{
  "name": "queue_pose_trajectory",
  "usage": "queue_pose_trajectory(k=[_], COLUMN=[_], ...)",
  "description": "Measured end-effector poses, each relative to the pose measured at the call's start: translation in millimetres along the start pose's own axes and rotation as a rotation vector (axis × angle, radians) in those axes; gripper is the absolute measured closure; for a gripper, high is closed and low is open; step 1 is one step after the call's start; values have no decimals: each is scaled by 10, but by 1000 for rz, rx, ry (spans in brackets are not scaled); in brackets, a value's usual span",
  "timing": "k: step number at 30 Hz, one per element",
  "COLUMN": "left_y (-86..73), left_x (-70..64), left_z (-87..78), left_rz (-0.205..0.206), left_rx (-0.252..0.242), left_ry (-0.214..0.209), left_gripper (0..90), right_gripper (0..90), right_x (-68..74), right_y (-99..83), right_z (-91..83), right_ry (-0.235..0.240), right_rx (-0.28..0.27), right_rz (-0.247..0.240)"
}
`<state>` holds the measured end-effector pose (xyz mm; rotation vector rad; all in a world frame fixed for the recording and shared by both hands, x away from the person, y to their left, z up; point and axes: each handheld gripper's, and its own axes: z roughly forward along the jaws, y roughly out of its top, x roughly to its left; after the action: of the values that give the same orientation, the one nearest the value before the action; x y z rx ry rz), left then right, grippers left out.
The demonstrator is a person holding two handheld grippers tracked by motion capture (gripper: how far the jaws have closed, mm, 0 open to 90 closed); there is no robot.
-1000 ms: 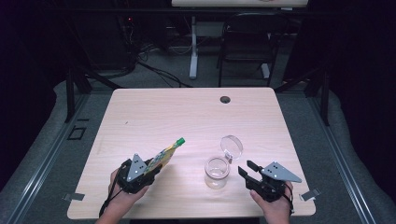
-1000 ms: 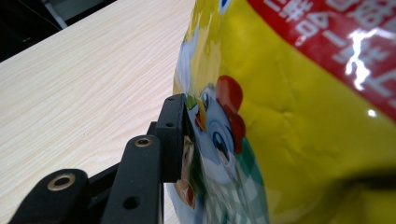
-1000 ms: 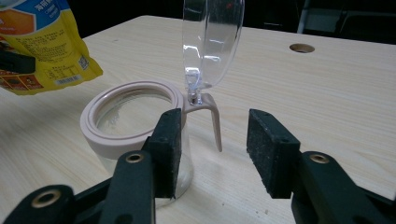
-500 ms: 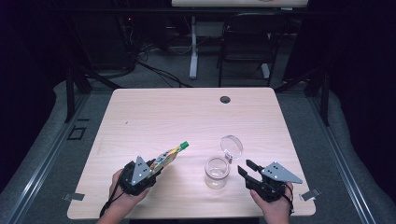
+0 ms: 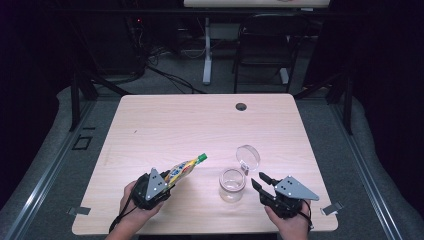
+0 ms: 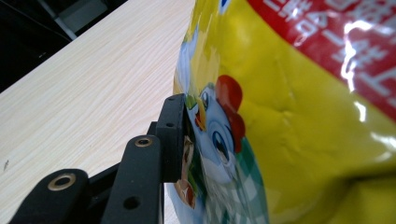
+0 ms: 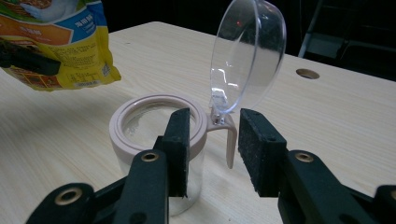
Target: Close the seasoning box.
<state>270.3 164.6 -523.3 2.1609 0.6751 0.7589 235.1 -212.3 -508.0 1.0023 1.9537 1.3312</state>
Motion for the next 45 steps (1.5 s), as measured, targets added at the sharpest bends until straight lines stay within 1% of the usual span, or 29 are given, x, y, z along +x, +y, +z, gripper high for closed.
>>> queue_pose_trajectory(k=[4, 6, 10, 12, 14, 17, 20, 23, 29, 31, 32, 35, 36, 40, 42, 43, 45], left_y=[28, 47, 88, 109, 136, 169, 204, 239, 296, 306, 307, 304, 303, 298, 296, 294, 290], left_x=[-42, -61, -82, -100, -110, -130, -144, -137, -135, -140, -145, -159, -167, -216, -239, -250, -269], left_z=[0, 5, 22, 37, 46, 53, 49, 48, 52, 56, 59, 71, 74, 89, 101, 107, 119], left_rz=[21, 22, 31, 43, 65, 79, 112, 120, 124, 131, 133, 147, 149, 183, 201, 206, 216], left_rx=[5, -5, -3, -3, 6, 4, 10, 10, -3, -5, -3, 2, 7, 19, 27, 30, 38], left_ry=[-5, -3, -5, 6, 15, 20, 33, 35, 43, 52, 55, 66, 67, 90, 95, 98, 104], left_gripper=[633, 634, 634, 634, 634, 635, 635, 635, 635, 635, 635, 635, 635, 635, 635, 635, 635], right_gripper=[644, 644, 644, 644, 645, 645, 649, 658, 658, 659, 658, 661, 661, 660, 659, 658, 656], right_x=[45, 61, 88, 91, 94, 96, 112, 130, 182, 199, 209, 231, 240, 276, 293, 298, 312], right_y=[10, 19, 33, 40, 49, 64, 74, 85, 112, 120, 121, 130, 131, 140, 143, 145, 147], right_z=[10, 10, 12, 9, 6, -3, -5, -10, 6, 15, 26, 41, 49, 70, 85, 92, 113], right_ry=[5, 7, 2, 3, -4, -1, -4, -4, 7, 3, 9, 9, 12, 17, 22, 20, 29], right_rx=[-5, -7, -17, -16, -18, -25, -24, -16, -24, -18, -25, -15, -16, -11, -7, -2, -5], right_rz=[-4, -12, -27, -36, -40, -43, -55, -71, -84, -92, -90, -112, -111, -135, -144, -153, -154])
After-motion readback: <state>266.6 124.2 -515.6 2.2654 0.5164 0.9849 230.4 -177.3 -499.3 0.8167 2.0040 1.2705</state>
